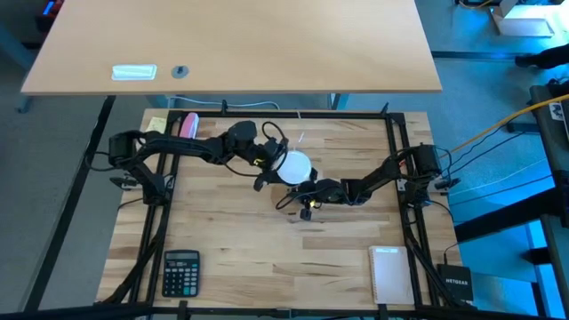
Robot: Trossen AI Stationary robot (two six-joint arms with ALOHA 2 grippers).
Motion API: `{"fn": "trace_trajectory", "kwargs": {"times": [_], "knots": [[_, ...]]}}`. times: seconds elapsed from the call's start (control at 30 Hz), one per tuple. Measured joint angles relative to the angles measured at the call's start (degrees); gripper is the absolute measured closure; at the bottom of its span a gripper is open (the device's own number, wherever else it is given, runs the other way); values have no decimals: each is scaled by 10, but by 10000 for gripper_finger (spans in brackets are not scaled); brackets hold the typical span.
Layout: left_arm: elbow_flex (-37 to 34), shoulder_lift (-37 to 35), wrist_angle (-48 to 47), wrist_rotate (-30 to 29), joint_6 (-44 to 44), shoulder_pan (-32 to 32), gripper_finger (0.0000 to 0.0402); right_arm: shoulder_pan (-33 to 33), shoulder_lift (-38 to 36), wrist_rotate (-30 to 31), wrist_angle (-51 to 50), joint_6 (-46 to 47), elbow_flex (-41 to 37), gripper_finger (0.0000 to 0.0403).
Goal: Screw lightbulb
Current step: Remove the white lightbulb from the lamp
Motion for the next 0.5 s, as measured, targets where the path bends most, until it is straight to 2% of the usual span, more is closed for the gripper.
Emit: {"fn": "trace_trajectory", "kwargs": {"times": [0.13, 0.27, 0.37, 0.5], "knots": [[0, 0, -8, -56, 13, -9, 260, 0, 0, 1, 0, 2, 0, 360], [1, -10, -41, -141, 18, -27, 264, 1, 0, 22, -1, 3, 0, 360], [2, -17, -63, -252, 9, -52, 264, 1, 0, 36, -1, 7, 0, 360], [2, -21, -68, -453, -8, -102, 264, 1, 0, 52, -2, 22, 0, 360]]}}
